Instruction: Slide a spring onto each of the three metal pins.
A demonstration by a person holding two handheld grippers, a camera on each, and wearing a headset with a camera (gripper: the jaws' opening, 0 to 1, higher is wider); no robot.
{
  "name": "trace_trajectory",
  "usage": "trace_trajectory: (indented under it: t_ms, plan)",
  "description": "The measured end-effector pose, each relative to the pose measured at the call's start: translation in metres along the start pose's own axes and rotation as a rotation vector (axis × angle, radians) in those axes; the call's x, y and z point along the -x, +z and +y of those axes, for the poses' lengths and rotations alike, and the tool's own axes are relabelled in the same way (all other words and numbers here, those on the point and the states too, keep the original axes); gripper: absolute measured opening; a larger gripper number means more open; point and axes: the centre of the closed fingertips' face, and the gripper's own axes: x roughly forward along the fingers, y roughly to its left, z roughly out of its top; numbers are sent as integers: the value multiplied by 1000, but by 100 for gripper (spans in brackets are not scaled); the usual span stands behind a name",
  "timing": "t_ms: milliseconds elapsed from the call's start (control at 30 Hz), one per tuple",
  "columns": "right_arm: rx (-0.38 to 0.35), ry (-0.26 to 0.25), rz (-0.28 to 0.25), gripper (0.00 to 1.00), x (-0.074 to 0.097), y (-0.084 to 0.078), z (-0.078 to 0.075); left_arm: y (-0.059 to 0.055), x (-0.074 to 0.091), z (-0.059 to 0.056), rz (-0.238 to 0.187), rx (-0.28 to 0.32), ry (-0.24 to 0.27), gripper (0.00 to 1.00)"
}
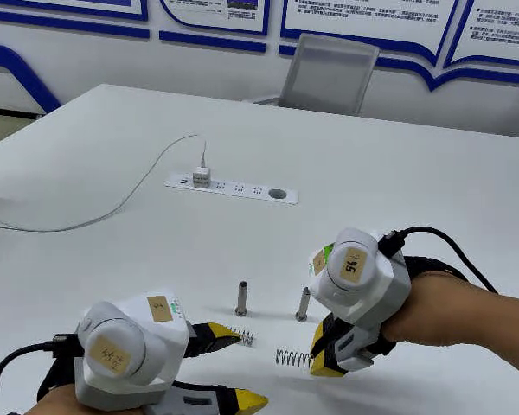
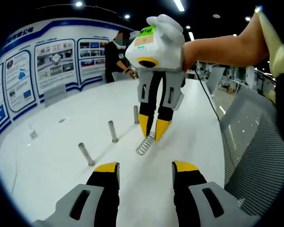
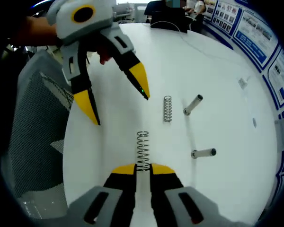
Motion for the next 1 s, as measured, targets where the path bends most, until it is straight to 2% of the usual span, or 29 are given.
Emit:
trace_trajectory:
  t_ms: [200, 533, 667, 767, 1000]
  plan:
    - [41, 18, 7, 12, 7, 6, 13, 3, -6, -8, -3, -35, -38, 38]
    - [95, 37, 13, 12, 12, 16, 26, 8, -11, -18, -12, -84, -80, 26]
    - [107, 46, 18, 12, 12, 17, 29, 9, -11, -21, -14, -94, -90, 22]
    - [113, 53, 20, 12, 11, 18, 32, 10, -12, -22, -20, -102, -91, 14]
    - [128, 53, 24, 12, 15, 20, 35, 8, -12, -25, -14, -107, -93, 12]
